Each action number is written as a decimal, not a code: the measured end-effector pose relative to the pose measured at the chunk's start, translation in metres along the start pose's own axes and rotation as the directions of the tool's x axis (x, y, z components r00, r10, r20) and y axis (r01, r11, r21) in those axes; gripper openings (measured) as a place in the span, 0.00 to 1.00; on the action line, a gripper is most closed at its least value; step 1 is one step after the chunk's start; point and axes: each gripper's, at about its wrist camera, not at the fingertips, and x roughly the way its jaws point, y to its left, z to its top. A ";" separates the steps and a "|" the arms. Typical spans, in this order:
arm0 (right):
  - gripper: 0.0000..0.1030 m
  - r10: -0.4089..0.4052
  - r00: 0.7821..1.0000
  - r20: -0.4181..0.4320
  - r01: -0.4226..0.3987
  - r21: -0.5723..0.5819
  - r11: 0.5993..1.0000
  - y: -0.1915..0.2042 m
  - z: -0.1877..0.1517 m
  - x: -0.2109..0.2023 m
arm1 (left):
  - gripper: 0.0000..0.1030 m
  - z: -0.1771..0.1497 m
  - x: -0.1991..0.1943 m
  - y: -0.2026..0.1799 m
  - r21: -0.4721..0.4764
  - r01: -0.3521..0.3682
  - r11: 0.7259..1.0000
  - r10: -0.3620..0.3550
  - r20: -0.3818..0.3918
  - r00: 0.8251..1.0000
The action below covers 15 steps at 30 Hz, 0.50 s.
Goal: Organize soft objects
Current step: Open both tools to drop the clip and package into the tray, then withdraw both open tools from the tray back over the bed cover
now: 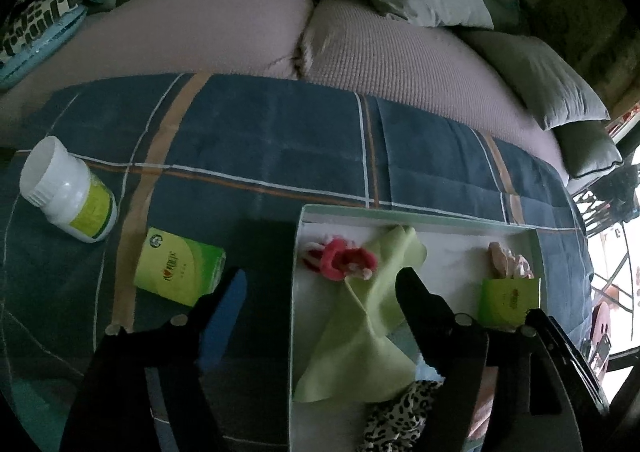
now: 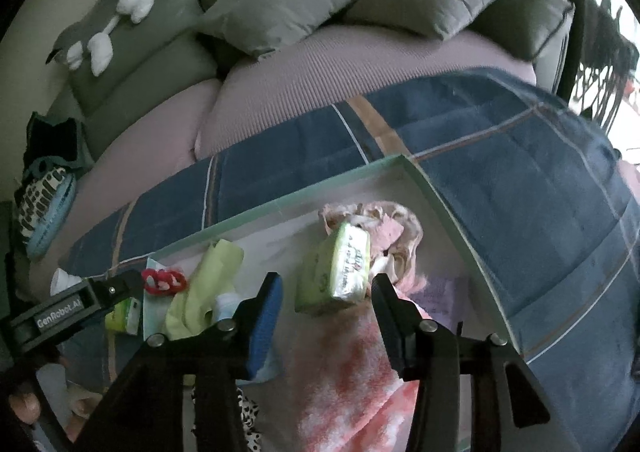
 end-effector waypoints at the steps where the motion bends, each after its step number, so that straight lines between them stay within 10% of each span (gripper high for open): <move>1: 0.49 -0.008 1.000 0.004 0.008 -0.011 1.000 0.002 0.000 -0.001 | 0.76 0.000 -0.001 0.000 -0.001 -0.002 1.000 0.002 0.001 1.000; 15: 0.87 -0.077 0.997 0.026 0.079 -0.091 0.993 0.017 -0.003 -0.002 | 0.89 -0.003 0.000 0.025 -0.088 -0.060 0.994 0.062 0.024 0.998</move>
